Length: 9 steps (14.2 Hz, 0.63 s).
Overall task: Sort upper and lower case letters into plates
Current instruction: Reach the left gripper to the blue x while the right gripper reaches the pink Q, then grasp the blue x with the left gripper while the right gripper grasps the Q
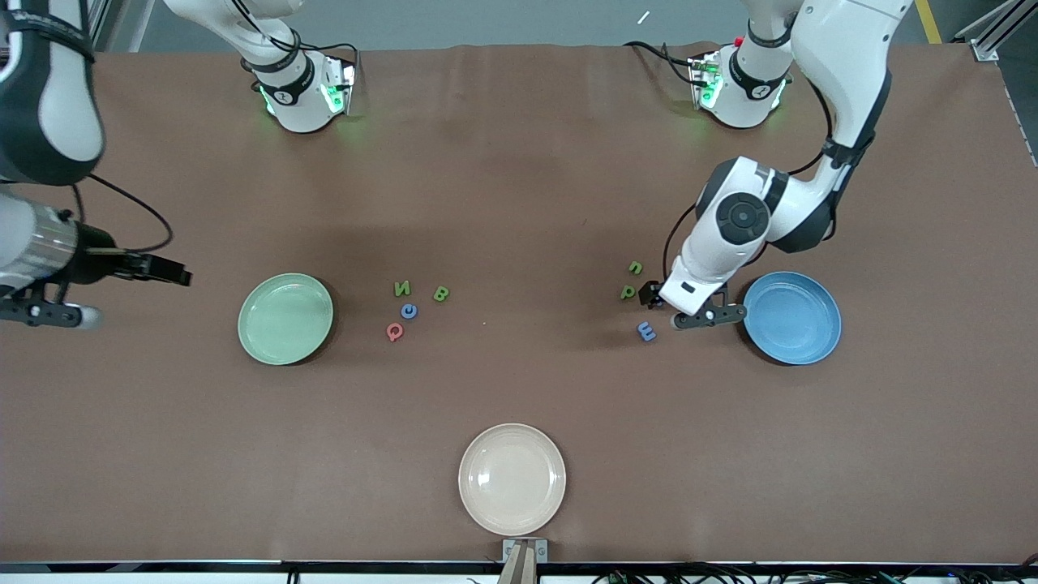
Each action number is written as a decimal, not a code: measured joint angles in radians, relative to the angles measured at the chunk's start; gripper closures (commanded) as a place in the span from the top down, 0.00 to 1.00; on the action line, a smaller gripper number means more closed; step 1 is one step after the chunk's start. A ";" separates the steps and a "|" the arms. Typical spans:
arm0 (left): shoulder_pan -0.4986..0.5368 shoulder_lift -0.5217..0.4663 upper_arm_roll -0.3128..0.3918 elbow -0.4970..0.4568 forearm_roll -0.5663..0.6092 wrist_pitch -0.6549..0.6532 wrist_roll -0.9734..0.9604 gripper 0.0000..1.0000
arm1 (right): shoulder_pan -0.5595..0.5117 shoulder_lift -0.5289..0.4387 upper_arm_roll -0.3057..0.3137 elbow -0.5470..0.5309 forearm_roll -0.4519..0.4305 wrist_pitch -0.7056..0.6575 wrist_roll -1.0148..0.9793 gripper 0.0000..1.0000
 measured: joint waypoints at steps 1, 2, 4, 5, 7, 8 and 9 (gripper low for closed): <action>-0.006 0.002 0.000 -0.021 0.012 0.037 -0.026 0.82 | 0.023 0.011 0.002 -0.020 0.007 0.039 0.020 1.00; -0.009 0.003 0.000 -0.044 0.021 0.075 -0.043 0.79 | 0.046 0.027 0.002 -0.043 0.018 0.083 0.039 1.00; -0.010 0.012 0.000 -0.078 0.028 0.128 -0.051 0.73 | 0.098 0.067 0.004 -0.086 0.030 0.177 0.107 1.00; -0.010 0.017 0.000 -0.089 0.031 0.139 -0.051 0.72 | 0.131 0.090 0.004 -0.102 0.031 0.218 0.144 1.00; -0.009 0.031 0.001 -0.099 0.057 0.149 -0.052 0.67 | 0.194 0.136 0.005 -0.119 0.031 0.283 0.195 1.00; -0.009 0.039 0.001 -0.099 0.076 0.154 -0.055 0.66 | 0.220 0.160 0.005 -0.123 0.031 0.309 0.206 1.00; -0.009 0.047 0.001 -0.099 0.085 0.165 -0.058 0.65 | 0.240 0.184 0.005 -0.124 0.031 0.332 0.217 0.96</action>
